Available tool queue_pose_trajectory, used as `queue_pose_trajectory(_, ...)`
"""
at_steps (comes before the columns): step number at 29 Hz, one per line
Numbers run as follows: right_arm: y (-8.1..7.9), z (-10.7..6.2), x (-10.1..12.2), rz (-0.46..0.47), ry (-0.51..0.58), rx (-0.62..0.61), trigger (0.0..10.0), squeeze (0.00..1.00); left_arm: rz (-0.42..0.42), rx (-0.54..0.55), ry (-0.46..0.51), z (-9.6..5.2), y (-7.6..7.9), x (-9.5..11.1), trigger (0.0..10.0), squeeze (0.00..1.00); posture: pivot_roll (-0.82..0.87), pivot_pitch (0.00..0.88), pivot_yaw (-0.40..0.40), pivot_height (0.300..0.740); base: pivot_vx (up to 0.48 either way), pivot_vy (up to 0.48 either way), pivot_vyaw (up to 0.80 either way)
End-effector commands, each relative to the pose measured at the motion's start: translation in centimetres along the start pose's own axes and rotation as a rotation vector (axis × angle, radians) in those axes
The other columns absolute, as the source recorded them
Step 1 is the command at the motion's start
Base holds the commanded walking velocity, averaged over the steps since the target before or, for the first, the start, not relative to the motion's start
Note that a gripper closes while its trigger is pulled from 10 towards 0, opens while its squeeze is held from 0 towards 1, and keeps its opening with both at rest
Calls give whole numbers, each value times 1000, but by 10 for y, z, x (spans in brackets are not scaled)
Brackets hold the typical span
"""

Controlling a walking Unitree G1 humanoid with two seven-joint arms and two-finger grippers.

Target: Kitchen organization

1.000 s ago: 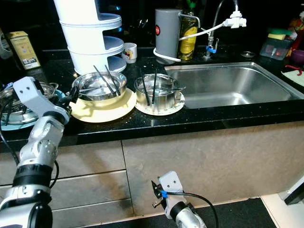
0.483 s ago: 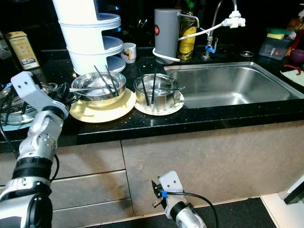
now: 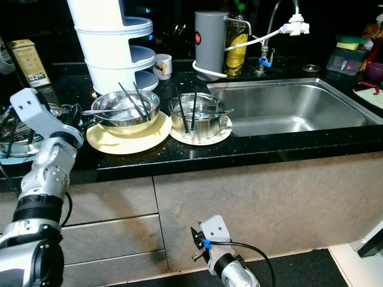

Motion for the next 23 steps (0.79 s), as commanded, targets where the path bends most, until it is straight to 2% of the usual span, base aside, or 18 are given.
queue_pose_trajectory(1, 0, 0, -1, 3, -8, 2, 10000, 0, 28, -16, 18, 3, 2, 11, 0, 0, -36, 83, -7, 740, 0, 0, 0)
queue_pose_trajectory(2, 0, 0, -1, 2, -8, 2, 10000, 0, 63, -35, 22, 5, 3, 17, 0, 0, -36, 83, -7, 740, 0, 0, 0)
queue_pose_trajectory(3, 0, 0, -1, 2, -8, 2, 10000, 0, 63, -35, 22, 5, 3, 17, 0, 0, -36, 83, -7, 740, 0, 0, 0)
queue_pose_trajectory(6, 0, 0, -1, 3, -7, 1, 10000, 0, 175, -60, 57, 10, -1, 44, 0, 0, -31, 86, -9, 740, 0, 0, 0)
queue_pose_trajectory(7, 0, 0, -1, 3, -7, 1, 10000, 0, 175, -60, 57, 10, -1, 44, 0, 0, -31, 86, -9, 740, 0, 0, 0)
queue_pose_trajectory(8, 0, 0, -1, 4, -8, 3, 10000, 0, 209, -57, 77, 12, -3, 56, 0, 0, -28, 87, -11, 740, 0, 0, 0)
queue_pose_trajectory(12, -1, 0, -1, 2, -10, 8, 10000, 0, 232, -52, 81, 13, -6, 69, 0, 0, -28, 87, -8, 740, 0, 0, 0)
queue_pose_trajectory(13, -1, 0, -1, 3, -10, 8, 10000, 0, 222, -27, 46, 12, -9, 67, 1569, 0, -28, 86, -6, 740, 0, 0, 0)
queue_pose_trajectory(14, -1, 0, -1, 4, -9, 7, 10000, 0, 216, -9, 22, 11, -11, 63, 4392, 0, -28, 86, -6, 740, 0, 0, 0)
queue_pose_trajectory(15, -1, 0, -2, 4, -9, 7, 10000, 0, 182, 25, -12, 9, -14, 56, 10000, 0, -26, 85, -6, 740, 0, 0, 0)
queue_pose_trajectory(16, -2, 0, -2, 4, -11, 8, 10000, 0, 150, 57, -38, 7, -18, 47, 10000, 71, -26, 85, -5, 740, 0, 0, 0)
queue_pose_trajectory(17, -2, 0, -2, 4, -11, 8, 10000, 0, 150, 57, -38, 7, -18, 47, 10000, 71, -26, 85, -5, 740, 0, 0, 0)
queue_pose_trajectory(18, -2, 0, -3, 4, -14, 10, 10000, 0, 87, 83, -65, 2, -21, 34, 10000, 1000, -29, 86, -4, 740, 0, 0, 0)
queue_pose_trajectory(21, -3, 0, -3, 4, -15, 11, 10000, 0, 43, 80, -70, -2, -21, 28, 10000, 1000, -29, 86, -4, 740, 0, 0, 0)
queue_pose_trajectory(22, -3, -1, -3, 5, -15, 11, 10000, 0, -45, 66, -50, -8, -17, 20, 10000, 1000, -30, 85, -3, 740, 0, 0, 0)
queue_pose_trajectory(23, -3, -1, -4, 5, -16, 11, 10000, 0, -82, 57, -44, -12, -15, 16, 10000, 1000, -30, 85, -3, 740, 0, 0, 0)
Point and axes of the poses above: a point about 5 cm out from each wrist's last joint towards the gripper, its own z axis pointing out of the wrist towards the gripper, its own x axis along the axis of the wrist's last joint, y = z × x, the point moved 1 cm from there along z, pointing out of the wrist towards the gripper, and after that the axes turned 11 degrees about z, right-handed, at the moved point
